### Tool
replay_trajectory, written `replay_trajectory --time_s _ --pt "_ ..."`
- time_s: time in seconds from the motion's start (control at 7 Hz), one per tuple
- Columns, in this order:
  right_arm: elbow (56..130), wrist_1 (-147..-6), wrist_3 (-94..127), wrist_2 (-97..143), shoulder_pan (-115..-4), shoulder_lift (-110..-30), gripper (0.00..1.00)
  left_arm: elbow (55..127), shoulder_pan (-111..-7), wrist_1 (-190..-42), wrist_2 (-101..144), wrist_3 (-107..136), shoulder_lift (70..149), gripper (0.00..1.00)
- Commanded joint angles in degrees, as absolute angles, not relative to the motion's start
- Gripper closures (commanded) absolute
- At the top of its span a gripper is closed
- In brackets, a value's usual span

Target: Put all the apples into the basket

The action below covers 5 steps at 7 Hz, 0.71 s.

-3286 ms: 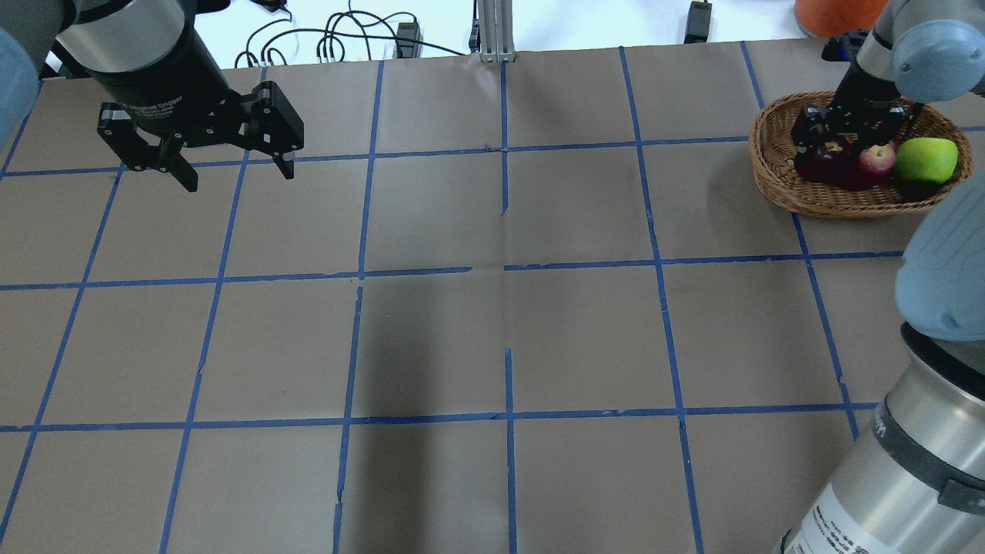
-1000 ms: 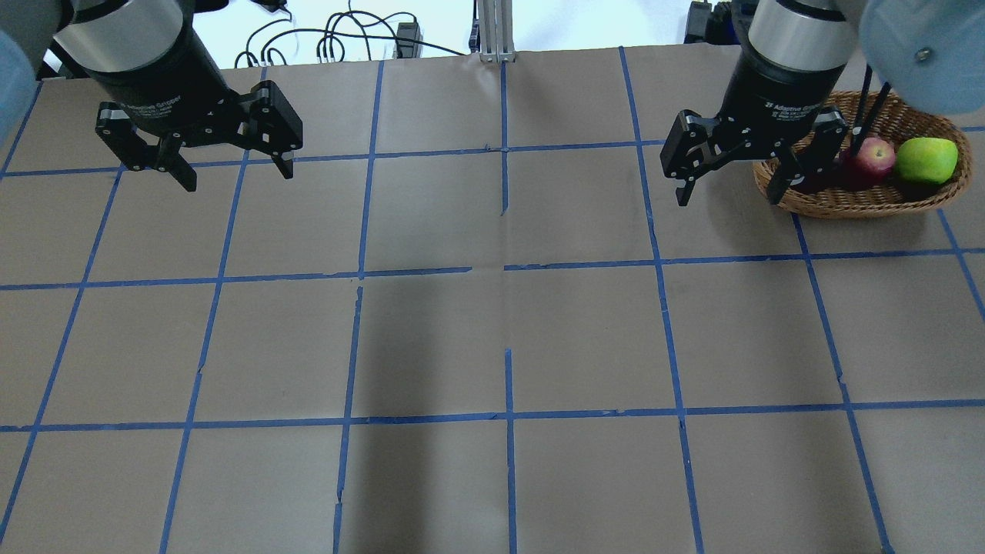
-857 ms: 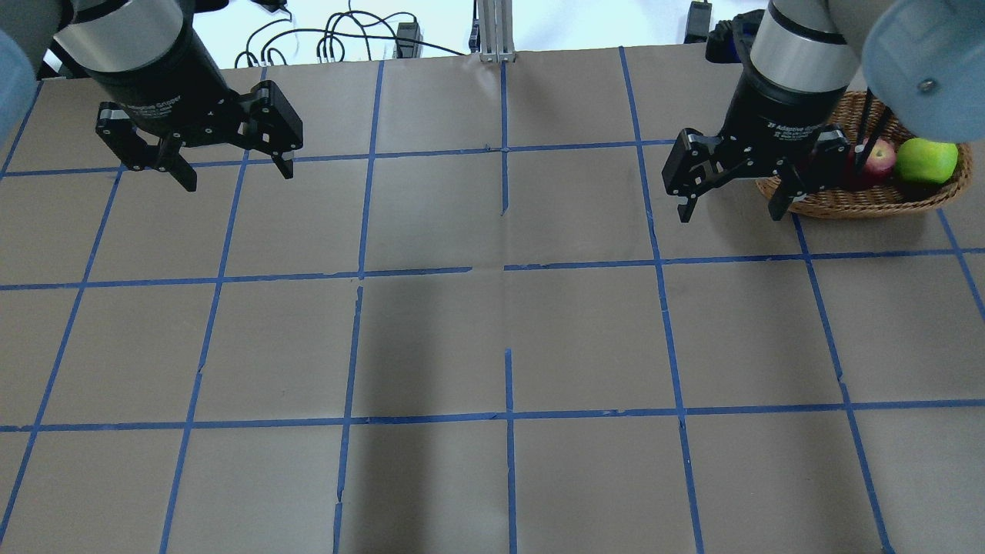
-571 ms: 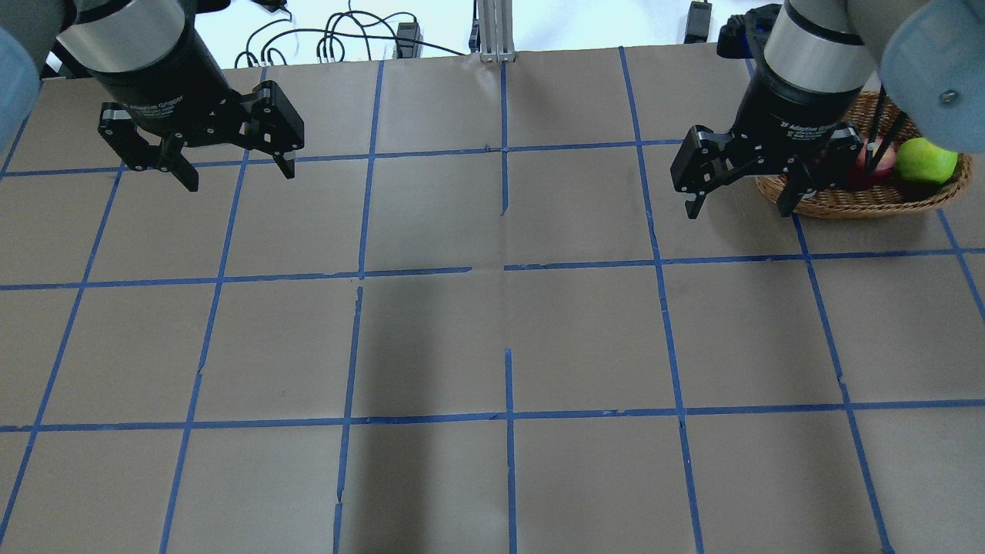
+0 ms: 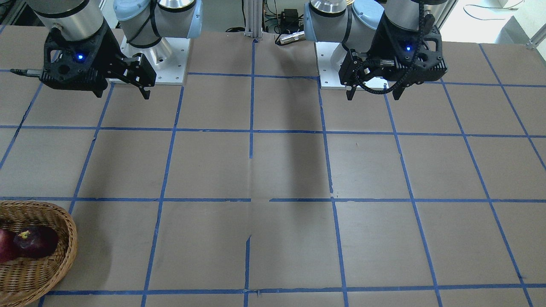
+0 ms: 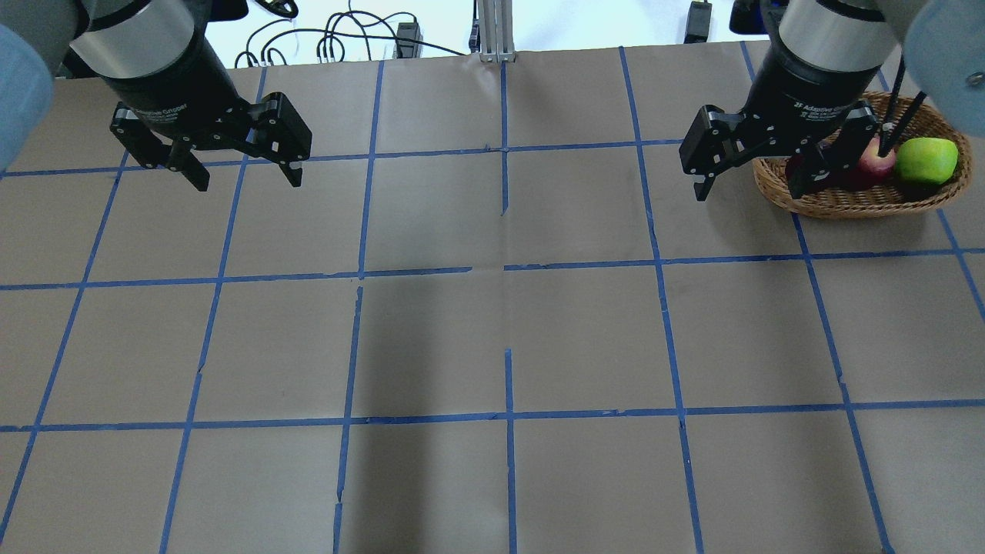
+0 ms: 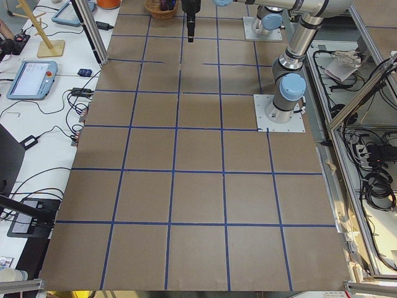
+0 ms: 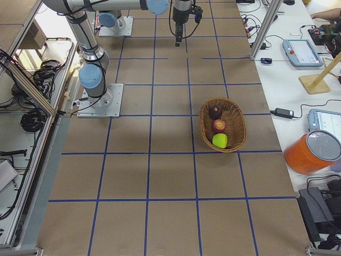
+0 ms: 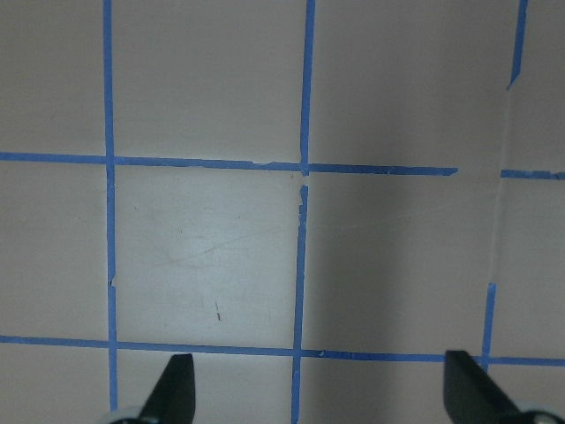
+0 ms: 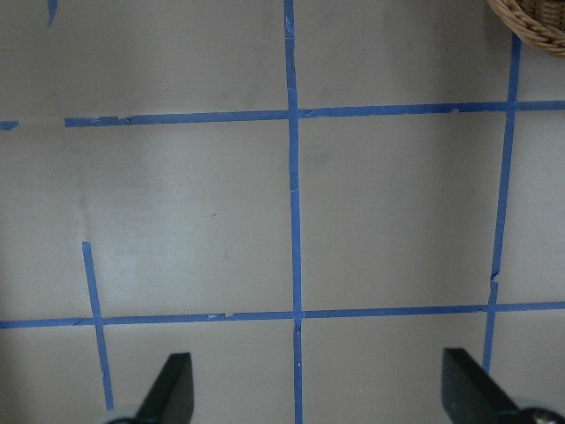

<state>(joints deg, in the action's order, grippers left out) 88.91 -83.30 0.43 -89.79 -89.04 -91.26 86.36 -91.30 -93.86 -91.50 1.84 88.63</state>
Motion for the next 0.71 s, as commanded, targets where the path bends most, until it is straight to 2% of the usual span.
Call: replay_trajectory --time_s 0.0,0.57 --pt "88.9 -83.3 0.4 -89.8 -89.0 -91.2 0.0 86.4 -91.3 -93.9 -91.5 1.8 88.6 0.0" --pt "89.1 -83.2 0.4 -89.9 -89.0 -91.3 0.0 86.4 -91.2 -93.9 -91.7 2.1 88.5 0.0"
